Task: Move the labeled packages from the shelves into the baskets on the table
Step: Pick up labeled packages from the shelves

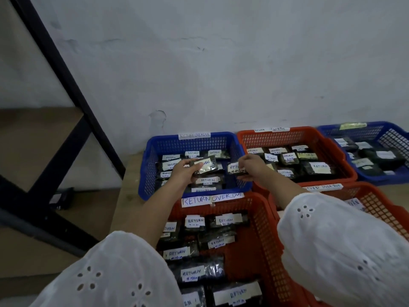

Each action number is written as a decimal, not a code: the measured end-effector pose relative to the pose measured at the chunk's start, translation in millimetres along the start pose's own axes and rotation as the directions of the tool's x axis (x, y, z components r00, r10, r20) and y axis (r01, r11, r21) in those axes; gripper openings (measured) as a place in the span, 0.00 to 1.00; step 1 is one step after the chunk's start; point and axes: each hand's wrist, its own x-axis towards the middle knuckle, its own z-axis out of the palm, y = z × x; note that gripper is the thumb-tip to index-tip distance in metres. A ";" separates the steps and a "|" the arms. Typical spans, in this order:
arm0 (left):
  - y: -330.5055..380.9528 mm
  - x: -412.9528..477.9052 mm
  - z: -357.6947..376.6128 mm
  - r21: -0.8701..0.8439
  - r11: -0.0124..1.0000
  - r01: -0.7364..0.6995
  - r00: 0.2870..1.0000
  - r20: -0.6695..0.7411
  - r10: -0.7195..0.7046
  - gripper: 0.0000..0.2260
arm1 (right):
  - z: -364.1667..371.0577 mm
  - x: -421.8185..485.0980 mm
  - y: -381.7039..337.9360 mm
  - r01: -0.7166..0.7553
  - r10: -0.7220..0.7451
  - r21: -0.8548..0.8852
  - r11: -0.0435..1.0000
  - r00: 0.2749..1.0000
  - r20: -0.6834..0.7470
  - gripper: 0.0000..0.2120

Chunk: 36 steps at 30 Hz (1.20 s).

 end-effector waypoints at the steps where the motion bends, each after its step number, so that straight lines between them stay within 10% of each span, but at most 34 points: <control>1: -0.2 6.2 0.7 0.004 1.000 0.012 1.000 -0.004 -0.012 0.14 | 0.4 7.2 -2.2 0.024 -0.022 -0.102 0.995 1.000 0.014 0.03; 9: -8.0 43.1 1.4 0.038 0.997 0.069 0.997 0.030 -0.070 0.13 | 19.1 47.7 -14.8 0.163 0.021 -0.760 0.629 0.974 0.227 0.12; 15: -17.9 51.6 3.8 0.067 0.994 0.087 0.995 0.040 -0.089 0.12 | 37.3 58.0 -6.3 0.245 0.197 -0.895 0.374 0.922 0.334 0.09; 36: -34.5 51.6 4.4 0.077 0.989 0.130 0.990 0.053 -0.134 0.11 | 45.2 68.8 12.8 0.344 0.052 -0.905 0.248 0.929 0.367 0.14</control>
